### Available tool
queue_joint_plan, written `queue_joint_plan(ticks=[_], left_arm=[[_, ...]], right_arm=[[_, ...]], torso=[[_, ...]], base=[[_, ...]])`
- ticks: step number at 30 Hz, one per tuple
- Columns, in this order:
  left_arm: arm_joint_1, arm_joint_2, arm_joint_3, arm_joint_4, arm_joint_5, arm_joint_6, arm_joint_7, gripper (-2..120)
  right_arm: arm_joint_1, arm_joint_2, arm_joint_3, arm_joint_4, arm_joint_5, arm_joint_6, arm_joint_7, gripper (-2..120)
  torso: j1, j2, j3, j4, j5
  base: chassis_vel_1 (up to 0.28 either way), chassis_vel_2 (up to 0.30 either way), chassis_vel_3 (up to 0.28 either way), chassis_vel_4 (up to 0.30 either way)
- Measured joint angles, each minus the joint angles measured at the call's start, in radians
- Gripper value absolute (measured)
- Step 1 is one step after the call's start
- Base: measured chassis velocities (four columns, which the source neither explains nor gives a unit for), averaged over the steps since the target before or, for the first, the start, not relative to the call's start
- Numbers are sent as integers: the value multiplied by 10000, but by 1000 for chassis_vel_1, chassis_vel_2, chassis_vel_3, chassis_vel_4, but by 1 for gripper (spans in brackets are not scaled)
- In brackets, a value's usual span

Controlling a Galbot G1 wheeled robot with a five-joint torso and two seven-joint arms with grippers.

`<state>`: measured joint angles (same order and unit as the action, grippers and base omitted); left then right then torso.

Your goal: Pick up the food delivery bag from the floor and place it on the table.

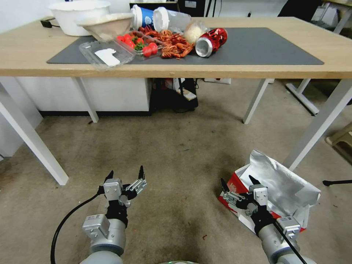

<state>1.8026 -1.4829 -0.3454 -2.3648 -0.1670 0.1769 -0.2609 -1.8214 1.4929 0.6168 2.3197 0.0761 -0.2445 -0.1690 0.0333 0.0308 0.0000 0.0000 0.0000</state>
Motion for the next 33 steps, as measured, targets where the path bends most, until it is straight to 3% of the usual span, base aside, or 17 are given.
queue_joint_plan(ticks=[14,20,26,33], left_arm=[[65,0,24,3,9,-5,87,100],[58,110,-40,-50,-45,-24,80,100],[52,136,-69,-70,-58,-26,63,100],[-53,377,-62,2,-166,-26,79,100]], right_arm=[[483,-895,786,-196,763,-201,-47,100],[1207,-2205,1256,-910,1365,-308,-145,100],[1835,-3025,1439,-1599,1770,-266,-316,100],[2378,-3859,1928,-2781,2275,529,-804,100]], torso=[[1,10,0,0,1],[2,14,0,0,2],[2,15,1,1,1],[3,16,0,-3,0]], base=[[0,0,0,0],[0,0,0,0],[0,0,0,0],[0,0,0,0]])
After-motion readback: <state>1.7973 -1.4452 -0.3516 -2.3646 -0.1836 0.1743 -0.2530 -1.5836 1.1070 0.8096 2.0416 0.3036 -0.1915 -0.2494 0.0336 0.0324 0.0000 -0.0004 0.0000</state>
